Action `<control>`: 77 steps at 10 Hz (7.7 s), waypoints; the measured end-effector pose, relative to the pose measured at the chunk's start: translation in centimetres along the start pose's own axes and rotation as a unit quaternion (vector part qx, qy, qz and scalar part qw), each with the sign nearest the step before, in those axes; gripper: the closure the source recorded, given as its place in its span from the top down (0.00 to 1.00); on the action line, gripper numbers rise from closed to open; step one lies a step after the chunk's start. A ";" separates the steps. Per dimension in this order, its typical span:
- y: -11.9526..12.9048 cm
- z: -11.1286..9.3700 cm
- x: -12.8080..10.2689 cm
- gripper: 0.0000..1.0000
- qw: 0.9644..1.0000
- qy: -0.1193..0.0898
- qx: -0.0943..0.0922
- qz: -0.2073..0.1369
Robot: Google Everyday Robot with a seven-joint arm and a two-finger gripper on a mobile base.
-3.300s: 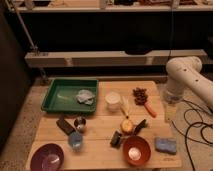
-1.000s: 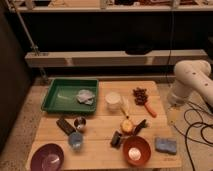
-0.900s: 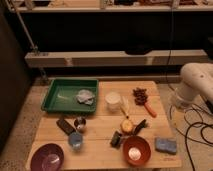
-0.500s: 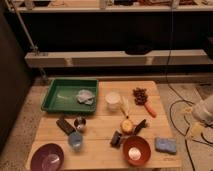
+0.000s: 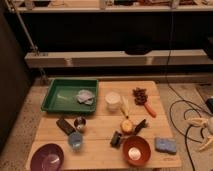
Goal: Place sponge in table surface
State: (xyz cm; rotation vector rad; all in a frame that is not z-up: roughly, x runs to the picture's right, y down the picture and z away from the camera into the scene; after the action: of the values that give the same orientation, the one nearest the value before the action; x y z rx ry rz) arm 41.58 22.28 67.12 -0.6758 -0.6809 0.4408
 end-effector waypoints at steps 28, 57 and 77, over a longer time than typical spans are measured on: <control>-1.0 12.1 5.5 0.30 0.997 0.058 0.042 -0.021; -8.6 0.5 0.3 0.00 0.987 0.015 0.150 -0.053; -7.7 10.5 5.2 0.07 0.999 0.029 0.038 -0.014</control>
State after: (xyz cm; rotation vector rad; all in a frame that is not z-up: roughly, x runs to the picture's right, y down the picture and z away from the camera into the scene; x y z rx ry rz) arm 39.10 24.19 80.78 -0.6053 -0.6150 0.4180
